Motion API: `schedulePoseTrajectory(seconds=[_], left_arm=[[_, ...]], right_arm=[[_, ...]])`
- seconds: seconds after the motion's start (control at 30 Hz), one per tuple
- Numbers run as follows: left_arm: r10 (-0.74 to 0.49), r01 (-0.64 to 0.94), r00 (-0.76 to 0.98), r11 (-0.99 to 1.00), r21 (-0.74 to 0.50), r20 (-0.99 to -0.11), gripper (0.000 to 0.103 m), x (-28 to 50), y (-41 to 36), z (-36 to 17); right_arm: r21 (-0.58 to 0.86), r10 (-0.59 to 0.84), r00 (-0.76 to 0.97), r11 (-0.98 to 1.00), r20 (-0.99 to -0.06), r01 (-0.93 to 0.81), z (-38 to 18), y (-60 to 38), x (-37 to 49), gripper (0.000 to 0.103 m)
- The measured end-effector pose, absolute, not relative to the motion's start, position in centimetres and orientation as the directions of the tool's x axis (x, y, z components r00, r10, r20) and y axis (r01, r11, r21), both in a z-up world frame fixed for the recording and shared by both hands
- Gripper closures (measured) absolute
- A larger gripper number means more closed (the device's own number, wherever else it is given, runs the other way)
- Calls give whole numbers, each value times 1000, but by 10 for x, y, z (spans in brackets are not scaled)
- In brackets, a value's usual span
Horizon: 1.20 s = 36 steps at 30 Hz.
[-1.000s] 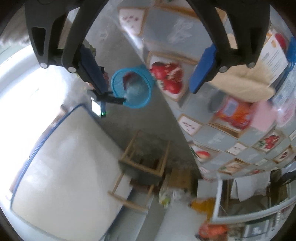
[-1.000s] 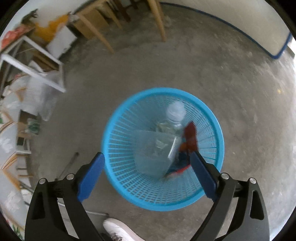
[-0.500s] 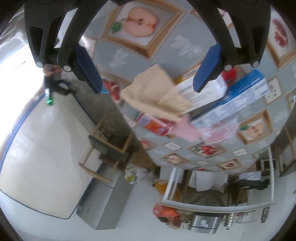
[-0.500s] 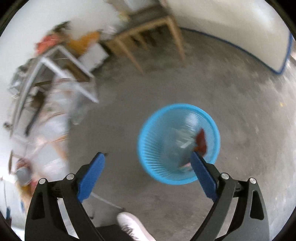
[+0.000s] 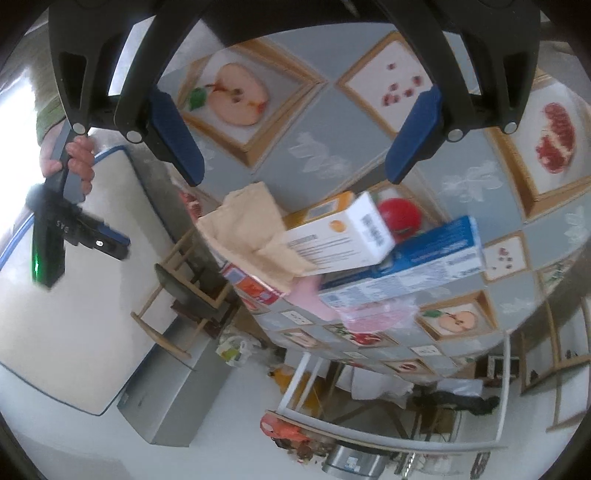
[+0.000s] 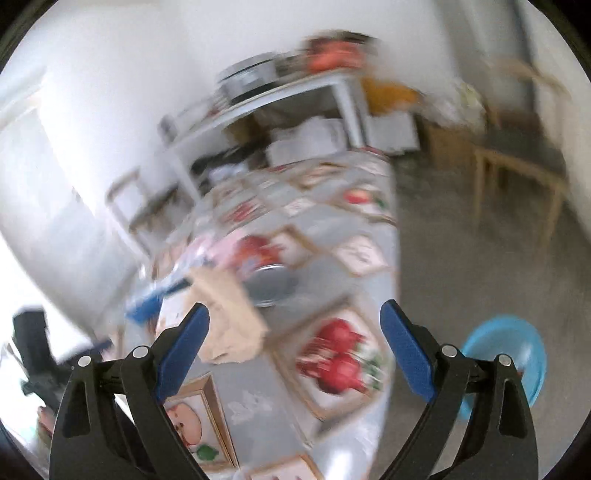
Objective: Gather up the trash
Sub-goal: 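Move both grippers back to the table and grasp the brown paper bag with the right gripper, then grasp the white Calcitriol capsule box with the left gripper while the right holds the paper bag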
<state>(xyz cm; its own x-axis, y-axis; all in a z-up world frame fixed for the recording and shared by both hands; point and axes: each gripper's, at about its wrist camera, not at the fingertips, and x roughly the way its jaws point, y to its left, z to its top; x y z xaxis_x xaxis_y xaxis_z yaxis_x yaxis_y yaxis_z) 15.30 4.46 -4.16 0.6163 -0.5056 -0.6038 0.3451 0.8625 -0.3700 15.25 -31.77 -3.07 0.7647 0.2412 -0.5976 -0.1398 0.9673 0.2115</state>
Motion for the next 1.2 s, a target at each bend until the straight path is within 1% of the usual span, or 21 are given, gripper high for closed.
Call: schedulePoseTrajectory(seconds=[0.07, 0.17, 0.3, 0.4, 0.53, 0.6, 0.63, 0.7, 0.73, 0.8, 0.87, 0.9, 0.93, 1.0, 1.03, 1.07, 1.1, 1.17, 1.2], left_arm=[[-509, 354, 619, 861, -367, -598, 9, 149, 51, -43], [-519, 343, 625, 854, -391, -584, 9, 148, 61, -44], [-516, 304, 627, 852, -426, -584, 9, 154, 71, -47], [-527, 302, 622, 844, -443, -579, 8, 155, 76, -51], [-528, 304, 623, 843, -444, -577, 9, 155, 79, -54], [-530, 306, 622, 842, -445, -576, 9, 155, 79, -55], [-532, 308, 621, 841, -445, -576, 9, 156, 80, -55], [-537, 316, 617, 838, -444, -575, 9, 156, 80, -56], [-539, 319, 615, 838, -443, -575, 9, 157, 80, -56], [-541, 323, 611, 837, -442, -578, 9, 158, 80, -58], [-541, 325, 609, 837, -440, -580, 9, 158, 80, -58], [-541, 324, 609, 837, -440, -580, 9, 158, 80, -58], [-539, 323, 610, 838, -439, -580, 9, 159, 81, -58], [-537, 319, 612, 839, -440, -581, 9, 160, 81, -59], [-536, 317, 612, 840, -440, -581, 9, 160, 81, -59], [-533, 314, 614, 841, -440, -582, 9, 160, 82, -59], [-531, 313, 616, 843, -439, -581, 9, 161, 82, -59], [-528, 313, 620, 845, -434, -580, 9, 161, 82, -59], [-527, 316, 623, 846, -430, -579, 9, 161, 82, -59]], right_arm=[[63, 227, 761, 969, -608, -239, -35, -270, 164, 12], [-72, 181, 749, 954, -638, -293, -52, -231, 182, 12], [-123, 139, 711, 945, -689, -303, -75, -210, 212, 12], [-108, 146, 680, 943, -719, -316, -84, -205, 222, 12], [-136, 124, 672, 937, -730, -321, -90, -197, 226, 13], [-151, 108, 664, 935, -740, -320, -94, -194, 225, 21], [-158, 102, 663, 934, -742, -320, -96, -193, 225, 22], [-179, 82, 662, 931, -745, -318, -100, -190, 225, 30], [-195, 67, 660, 929, -748, -315, -102, -188, 225, 32], [-218, 44, 658, 925, -752, -312, -106, -186, 225, 40], [-231, 29, 654, 923, -756, -307, -109, -184, 224, 47], [-233, 25, 652, 923, -758, -306, -110, -183, 224, 53], [-234, 22, 651, 924, -759, -303, -111, -184, 223, 56], [-219, 24, 645, 930, -764, -295, -112, -186, 222, 72], [-211, 26, 642, 933, -766, -290, -112, -187, 222, 77], [-201, 28, 640, 938, -768, -282, -112, -189, 222, 86], [-190, 32, 639, 943, -768, -275, -111, -191, 222, 93], [-143, 58, 637, 955, -769, -260, -108, -197, 219, 98], [-109, 82, 636, 961, -767, -254, -106, -201, 217, 98]])
